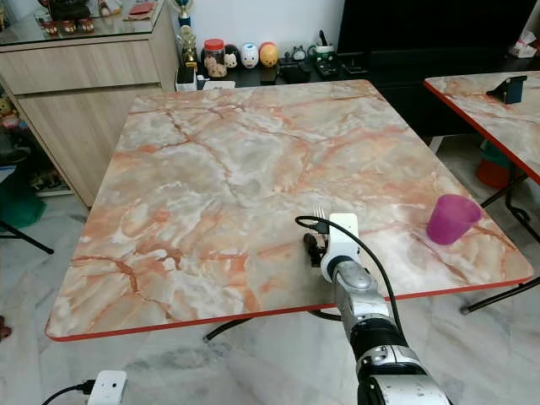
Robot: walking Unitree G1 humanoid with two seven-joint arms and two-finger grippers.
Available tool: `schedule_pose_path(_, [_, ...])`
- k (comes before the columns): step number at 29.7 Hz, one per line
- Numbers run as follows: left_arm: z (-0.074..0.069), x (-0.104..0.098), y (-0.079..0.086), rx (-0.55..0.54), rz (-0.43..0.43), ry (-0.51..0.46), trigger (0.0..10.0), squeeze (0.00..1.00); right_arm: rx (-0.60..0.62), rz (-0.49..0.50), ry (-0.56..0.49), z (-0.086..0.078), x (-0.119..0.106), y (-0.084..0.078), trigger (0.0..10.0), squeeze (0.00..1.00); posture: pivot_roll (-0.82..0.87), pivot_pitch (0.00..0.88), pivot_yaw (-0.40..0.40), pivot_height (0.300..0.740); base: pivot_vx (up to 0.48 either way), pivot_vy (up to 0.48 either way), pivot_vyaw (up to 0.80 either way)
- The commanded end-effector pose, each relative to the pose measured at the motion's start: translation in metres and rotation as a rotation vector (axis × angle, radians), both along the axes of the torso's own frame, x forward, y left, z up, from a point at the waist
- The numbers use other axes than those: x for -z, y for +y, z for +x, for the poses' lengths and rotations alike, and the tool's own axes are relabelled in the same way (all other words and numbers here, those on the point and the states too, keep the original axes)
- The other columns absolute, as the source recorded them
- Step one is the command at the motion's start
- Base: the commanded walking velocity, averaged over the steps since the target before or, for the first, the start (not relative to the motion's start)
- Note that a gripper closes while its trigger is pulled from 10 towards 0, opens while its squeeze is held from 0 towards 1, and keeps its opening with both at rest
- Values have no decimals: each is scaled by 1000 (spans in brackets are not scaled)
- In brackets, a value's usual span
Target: Setting the table
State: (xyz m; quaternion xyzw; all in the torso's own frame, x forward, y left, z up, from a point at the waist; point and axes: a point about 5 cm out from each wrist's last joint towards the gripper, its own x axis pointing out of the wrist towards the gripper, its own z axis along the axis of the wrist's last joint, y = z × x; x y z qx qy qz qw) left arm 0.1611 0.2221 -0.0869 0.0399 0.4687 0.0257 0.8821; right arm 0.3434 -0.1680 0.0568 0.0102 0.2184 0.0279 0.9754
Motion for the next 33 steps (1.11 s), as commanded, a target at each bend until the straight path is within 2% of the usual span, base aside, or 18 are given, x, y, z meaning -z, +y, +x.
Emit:
schedule_pose_path(1, [-4, 2, 2, 14, 6, 27, 10000, 0, -11, -14, 51, -4, 9, 0, 0, 0, -35, 0, 19, 736, 0, 0, 0])
schedule_pose_path(23, [-4, 2, 2, 19, 2, 31, 10000, 0, -26, -37, 28, -2, 5, 2, 0, 0, -37, 0, 18, 736, 0, 0, 0])
schedule_pose_path(33, [-4, 2, 2, 17, 5, 29, 10000, 0, -24, -41, -36, 2, -3, 5, 0, 0, -36, 0, 20, 736, 0, 0, 0])
